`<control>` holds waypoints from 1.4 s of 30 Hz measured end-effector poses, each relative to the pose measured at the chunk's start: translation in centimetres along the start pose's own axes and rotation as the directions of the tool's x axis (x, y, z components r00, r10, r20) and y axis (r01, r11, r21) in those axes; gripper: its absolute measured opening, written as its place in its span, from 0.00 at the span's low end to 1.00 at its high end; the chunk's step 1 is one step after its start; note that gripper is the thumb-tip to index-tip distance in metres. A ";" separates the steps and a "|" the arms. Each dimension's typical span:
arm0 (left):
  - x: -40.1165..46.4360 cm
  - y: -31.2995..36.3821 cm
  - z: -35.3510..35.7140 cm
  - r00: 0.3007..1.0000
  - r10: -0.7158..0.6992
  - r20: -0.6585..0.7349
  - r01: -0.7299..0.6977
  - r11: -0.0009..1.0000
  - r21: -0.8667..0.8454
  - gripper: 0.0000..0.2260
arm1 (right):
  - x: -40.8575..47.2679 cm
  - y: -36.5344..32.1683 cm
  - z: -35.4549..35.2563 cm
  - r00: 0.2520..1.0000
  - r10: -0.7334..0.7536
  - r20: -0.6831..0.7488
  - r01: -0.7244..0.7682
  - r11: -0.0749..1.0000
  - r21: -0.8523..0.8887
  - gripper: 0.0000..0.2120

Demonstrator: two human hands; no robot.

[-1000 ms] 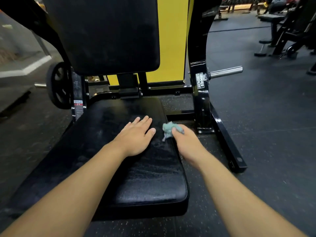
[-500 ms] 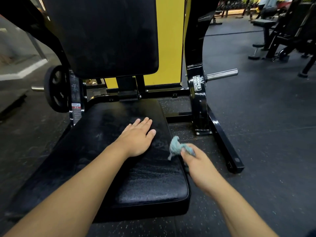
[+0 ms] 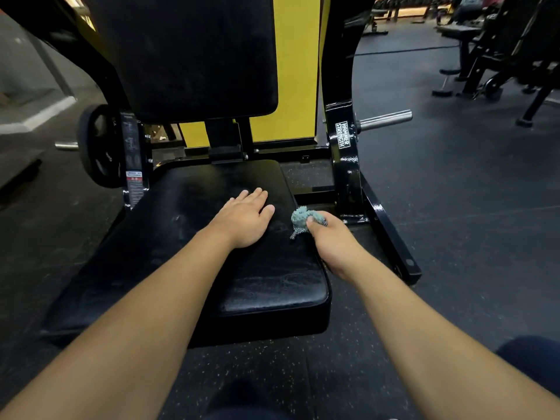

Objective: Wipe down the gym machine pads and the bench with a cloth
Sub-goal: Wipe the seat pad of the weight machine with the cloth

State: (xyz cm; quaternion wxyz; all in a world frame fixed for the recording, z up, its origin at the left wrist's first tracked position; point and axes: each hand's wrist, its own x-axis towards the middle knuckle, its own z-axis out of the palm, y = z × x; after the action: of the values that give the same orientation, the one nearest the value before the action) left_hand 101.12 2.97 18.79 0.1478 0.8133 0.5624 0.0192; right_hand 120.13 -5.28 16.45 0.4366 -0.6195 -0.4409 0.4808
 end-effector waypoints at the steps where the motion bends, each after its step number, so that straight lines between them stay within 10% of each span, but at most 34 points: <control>1: 0.0 0.0 0.0 1.000 0.001 -0.001 -0.001 1.000 -0.001 0.27 | -0.4 0.2 -0.1 1.000 -0.006 0.000 0.006 0.999 -0.040 0.11; 42: -5.7 0.5 0.9 0.995 0.042 0.087 -0.048 0.997 0.060 0.29 | -6.6 0.6 -0.3 0.998 -0.041 -0.051 0.046 0.995 0.086 0.11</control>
State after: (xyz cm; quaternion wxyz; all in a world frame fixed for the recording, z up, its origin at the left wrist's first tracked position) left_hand 99.63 -2.65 18.84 0.1460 0.8300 0.5375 -0.0298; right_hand 119.47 -11.78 17.30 0.4843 -0.6017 -0.4221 0.4746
